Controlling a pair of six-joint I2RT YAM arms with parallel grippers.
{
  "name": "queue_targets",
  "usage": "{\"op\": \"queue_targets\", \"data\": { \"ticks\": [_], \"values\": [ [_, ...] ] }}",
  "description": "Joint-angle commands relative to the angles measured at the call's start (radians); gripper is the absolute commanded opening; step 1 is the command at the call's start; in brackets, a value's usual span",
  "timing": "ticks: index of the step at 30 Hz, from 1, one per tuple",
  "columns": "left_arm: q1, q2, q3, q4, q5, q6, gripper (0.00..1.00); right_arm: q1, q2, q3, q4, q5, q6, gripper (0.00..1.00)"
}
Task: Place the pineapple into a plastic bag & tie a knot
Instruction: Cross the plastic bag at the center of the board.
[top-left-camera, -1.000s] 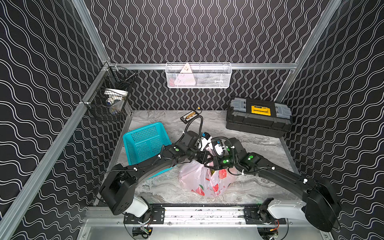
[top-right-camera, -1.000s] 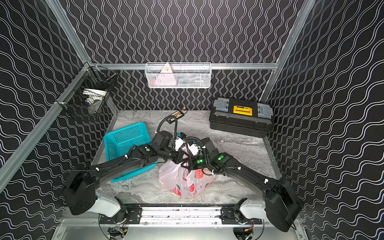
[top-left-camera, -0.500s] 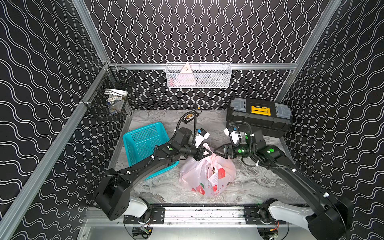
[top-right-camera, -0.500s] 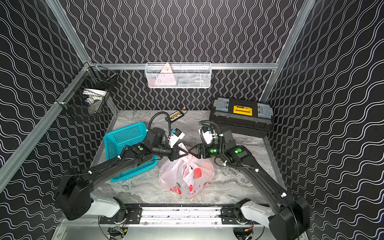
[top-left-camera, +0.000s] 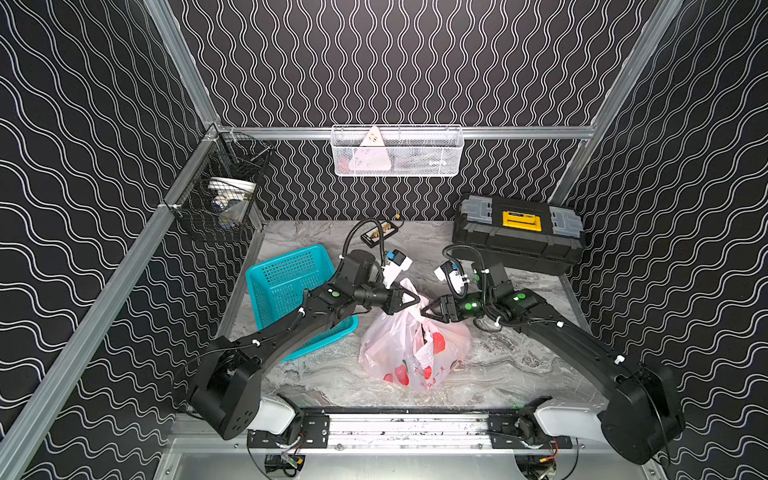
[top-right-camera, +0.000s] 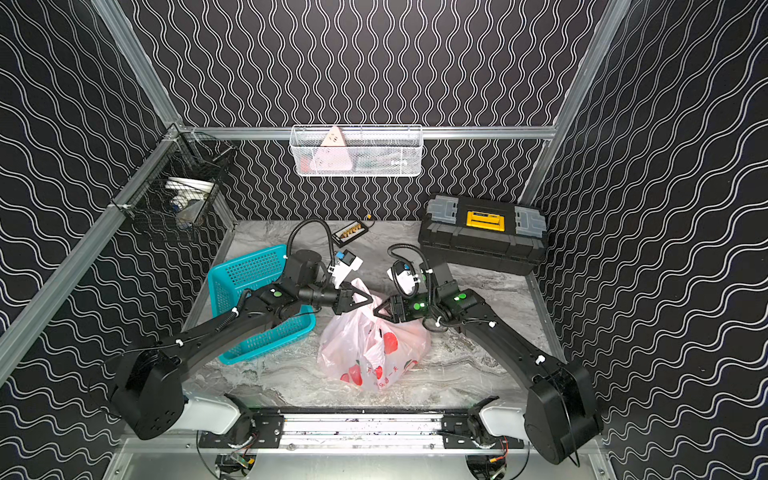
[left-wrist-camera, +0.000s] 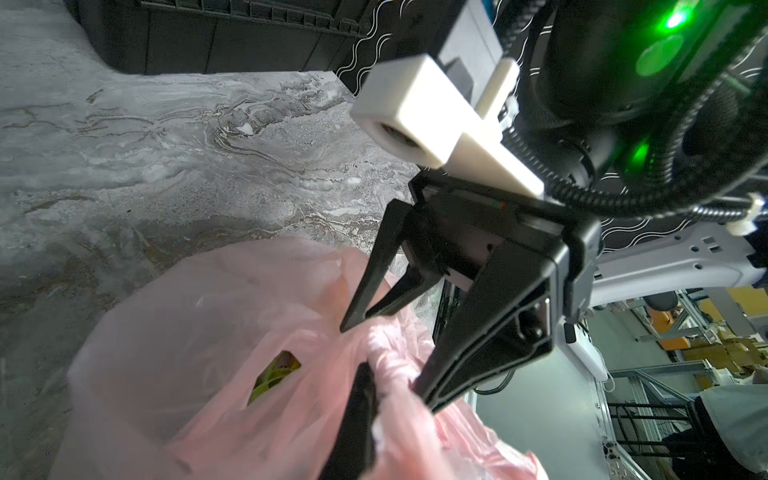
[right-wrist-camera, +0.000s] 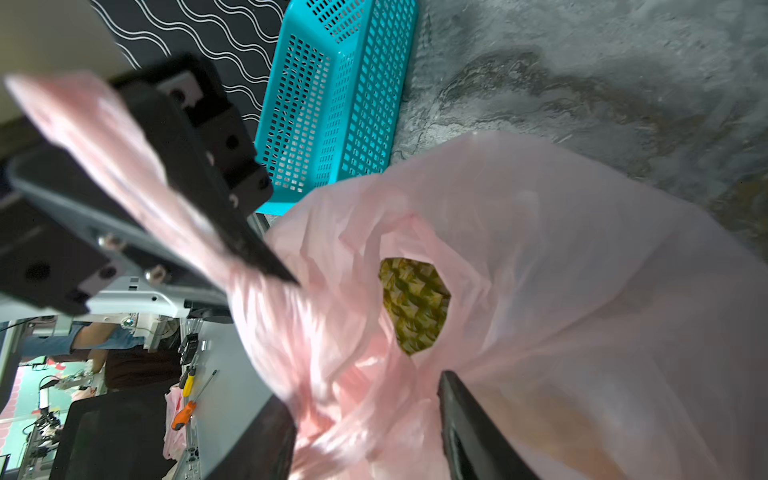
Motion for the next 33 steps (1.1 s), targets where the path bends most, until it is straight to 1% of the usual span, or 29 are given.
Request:
{"op": "queue_targets", "data": {
  "ticks": [1, 7, 10, 11, 13, 16, 19, 20, 22, 24, 25, 26, 28, 29, 31, 33],
  "values": [
    [0.006, 0.014, 0.029, 0.056, 0.040, -0.020, 0.00, 0.026, -0.001, -0.018, 0.052, 0.007, 0.016, 0.54],
    [0.007, 0.048, 0.077, 0.055, 0.061, -0.030, 0.00, 0.073, 0.022, -0.011, 0.030, 0.090, 0.013, 0.53],
    [0.007, 0.055, 0.082, 0.053, 0.060, -0.033, 0.00, 0.086, -0.007, -0.007, 0.007, 0.169, 0.031, 0.48],
    [0.006, 0.055, 0.083, 0.051, 0.061, -0.032, 0.00, 0.087, -0.027, -0.013, 0.002, 0.194, 0.041, 0.51],
    [0.006, 0.055, 0.079, 0.051, 0.061, -0.032, 0.00, 0.086, -0.077, -0.022, -0.005, 0.235, 0.057, 0.64],
    [0.007, 0.056, 0.069, 0.057, 0.061, -0.033, 0.00, 0.086, -0.168, -0.032, -0.015, 0.287, 0.073, 0.69],
    [0.006, 0.065, 0.074, 0.057, 0.066, -0.031, 0.00, 0.078, -0.226, -0.010, -0.068, 0.328, 0.063, 0.70],
    [0.007, 0.072, 0.086, 0.047, 0.071, -0.025, 0.00, 0.074, -0.234, 0.002, -0.100, 0.338, 0.054, 0.69],
    [0.006, 0.088, 0.116, 0.030, 0.076, -0.016, 0.00, 0.068, -0.236, 0.022, -0.150, 0.367, 0.037, 0.62],
    [0.006, 0.104, 0.146, 0.023, 0.088, -0.013, 0.00, 0.068, -0.234, 0.033, -0.184, 0.393, 0.034, 0.53],
    [0.007, 0.115, 0.161, 0.020, 0.094, -0.013, 0.00, 0.068, -0.231, 0.037, -0.192, 0.400, 0.036, 0.45],
    [0.006, 0.125, 0.176, 0.016, 0.099, -0.011, 0.00, 0.068, -0.229, 0.044, -0.202, 0.397, 0.039, 0.40],
    [0.006, 0.147, 0.207, 0.008, 0.103, -0.009, 0.00, 0.068, -0.227, 0.053, -0.221, 0.381, 0.042, 0.32],
    [0.007, 0.161, 0.228, -0.009, 0.109, -0.003, 0.00, 0.068, -0.230, 0.051, -0.218, 0.368, 0.046, 0.32],
    [0.004, 0.182, 0.257, -0.032, 0.121, 0.006, 0.00, 0.068, -0.238, 0.044, -0.205, 0.354, 0.054, 0.36],
    [-0.005, 0.186, 0.264, -0.047, 0.118, 0.016, 0.00, 0.068, -0.242, 0.035, -0.196, 0.351, 0.057, 0.37]
  ]
}}
